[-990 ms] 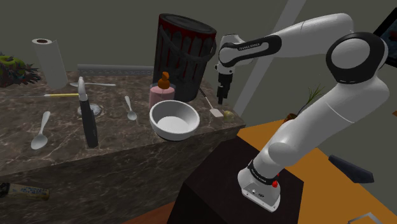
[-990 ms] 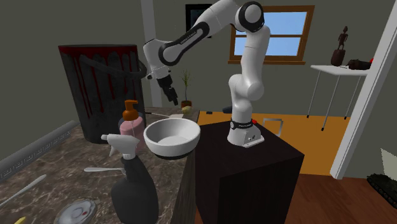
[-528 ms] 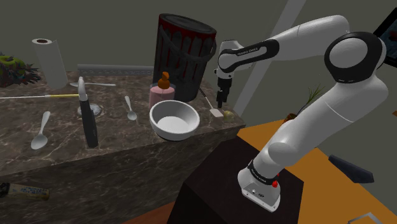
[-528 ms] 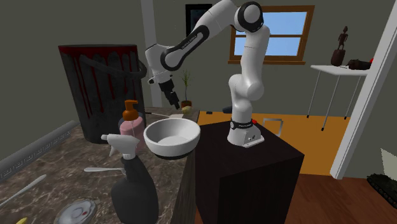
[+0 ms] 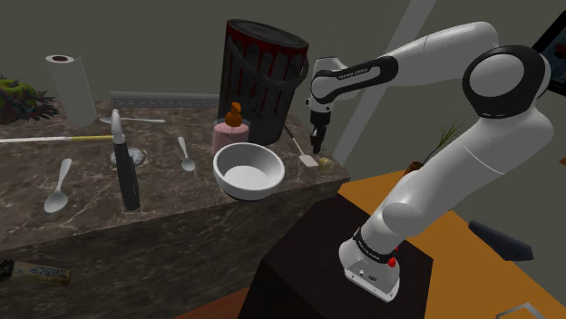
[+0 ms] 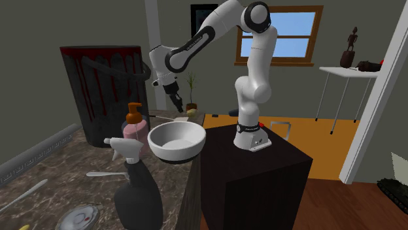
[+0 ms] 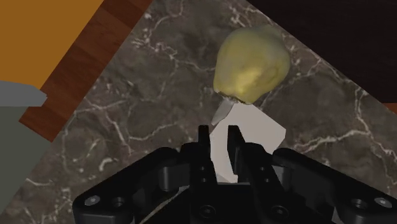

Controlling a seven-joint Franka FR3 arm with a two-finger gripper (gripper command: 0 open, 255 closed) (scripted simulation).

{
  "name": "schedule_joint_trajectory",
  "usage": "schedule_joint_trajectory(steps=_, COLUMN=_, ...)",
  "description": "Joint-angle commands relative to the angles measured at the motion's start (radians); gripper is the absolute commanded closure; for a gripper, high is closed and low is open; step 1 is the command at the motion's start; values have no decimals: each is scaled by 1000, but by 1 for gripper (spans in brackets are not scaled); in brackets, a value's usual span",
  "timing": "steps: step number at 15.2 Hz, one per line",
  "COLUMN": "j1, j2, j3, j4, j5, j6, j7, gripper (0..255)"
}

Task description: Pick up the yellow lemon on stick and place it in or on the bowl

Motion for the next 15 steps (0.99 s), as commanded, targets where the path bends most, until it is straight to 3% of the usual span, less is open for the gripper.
schedule_joint_trajectory(steps=1, j1=0, j2=0, j3=0, j4=0, j5=0, j6=0, j7=0, gripper=255)
schedule_joint_trajectory(steps=7, j1=0, j2=0, j3=0, j4=0, j5=0, j6=0, j7=0, gripper=255)
schedule_joint_trajectory(steps=8, j1=0, j2=0, j3=0, j4=0, j5=0, j6=0, j7=0, gripper=0)
schedule_joint_trajectory(steps=13, j1=-63, j2=-531, j3=-40, j4=-432, j5=-83, j6=236, j7=-124, gripper=0)
schedule_joint_trajectory(steps=14, j1=-82, j2=-616, j3=-54, j4=-491, j5=-96, j6=257, j7=-152, gripper=0)
schedule_joint_trajectory(steps=15, j1=-82, j2=-605, j3=-57, j4=-499, j5=-98, j6=276, j7=-153, gripper=0)
